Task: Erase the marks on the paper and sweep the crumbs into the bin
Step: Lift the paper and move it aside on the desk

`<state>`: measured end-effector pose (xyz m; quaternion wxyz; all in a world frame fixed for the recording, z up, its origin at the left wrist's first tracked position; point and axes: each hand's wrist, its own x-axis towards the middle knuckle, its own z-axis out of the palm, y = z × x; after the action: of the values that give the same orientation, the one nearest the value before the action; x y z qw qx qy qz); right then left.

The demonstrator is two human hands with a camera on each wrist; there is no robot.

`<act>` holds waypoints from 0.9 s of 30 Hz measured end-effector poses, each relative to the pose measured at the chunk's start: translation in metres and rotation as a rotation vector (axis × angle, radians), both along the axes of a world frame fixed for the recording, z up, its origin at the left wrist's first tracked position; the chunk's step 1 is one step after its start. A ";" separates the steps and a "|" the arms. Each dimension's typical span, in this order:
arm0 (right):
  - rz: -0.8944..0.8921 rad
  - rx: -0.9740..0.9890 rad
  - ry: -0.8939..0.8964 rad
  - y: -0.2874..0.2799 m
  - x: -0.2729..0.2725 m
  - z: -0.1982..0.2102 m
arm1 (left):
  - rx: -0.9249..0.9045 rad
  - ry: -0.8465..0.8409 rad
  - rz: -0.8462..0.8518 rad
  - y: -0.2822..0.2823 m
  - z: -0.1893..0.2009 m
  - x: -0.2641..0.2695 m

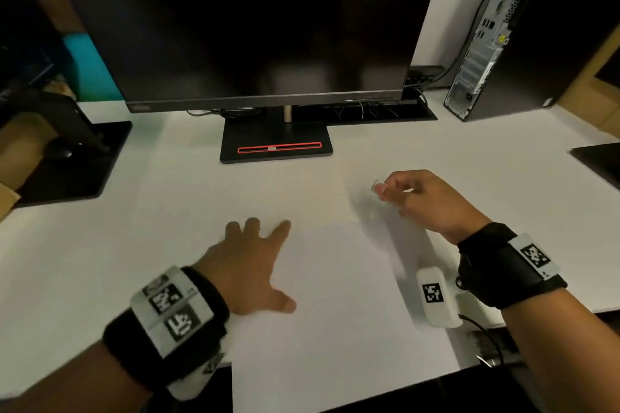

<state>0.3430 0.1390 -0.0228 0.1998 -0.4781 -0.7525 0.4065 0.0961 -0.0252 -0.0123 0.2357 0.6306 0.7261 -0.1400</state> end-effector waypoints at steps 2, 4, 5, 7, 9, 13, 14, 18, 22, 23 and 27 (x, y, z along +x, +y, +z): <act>0.002 -0.012 0.019 -0.003 0.003 -0.005 | 0.024 0.034 -0.001 -0.002 -0.007 0.006; 0.003 -0.005 0.044 -0.003 0.006 -0.007 | 0.041 -0.004 0.032 0.005 -0.008 0.004; 0.009 0.004 0.049 -0.003 0.008 -0.008 | 0.039 -0.058 0.054 0.008 -0.008 0.000; 0.008 0.016 0.049 -0.002 0.011 -0.008 | 0.052 -0.202 0.107 0.012 -0.007 -0.008; 0.000 -0.021 0.076 0.001 0.014 -0.007 | 0.137 -0.294 0.159 0.016 -0.004 -0.017; -0.031 -0.145 0.170 0.006 0.018 -0.002 | 0.310 -0.395 0.153 0.029 0.019 -0.032; -0.043 -0.161 0.195 0.009 0.018 0.000 | 0.349 -0.409 0.138 0.033 0.027 -0.034; -0.052 -0.145 0.352 0.021 0.014 0.012 | 0.509 -0.451 0.082 0.043 0.058 -0.036; -0.146 -0.041 0.633 0.031 0.008 0.041 | 0.634 -0.470 0.072 0.050 0.080 -0.035; -0.149 -0.010 0.653 0.034 0.008 0.048 | 0.667 -0.466 0.080 0.052 0.084 -0.036; -0.126 0.166 0.607 0.040 0.016 0.069 | 0.763 -0.504 0.135 0.057 0.096 -0.039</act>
<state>0.3589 0.1788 0.0463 0.4784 -0.3626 -0.6579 0.4548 0.0568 0.0318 0.0838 0.1645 0.6379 0.6852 0.3107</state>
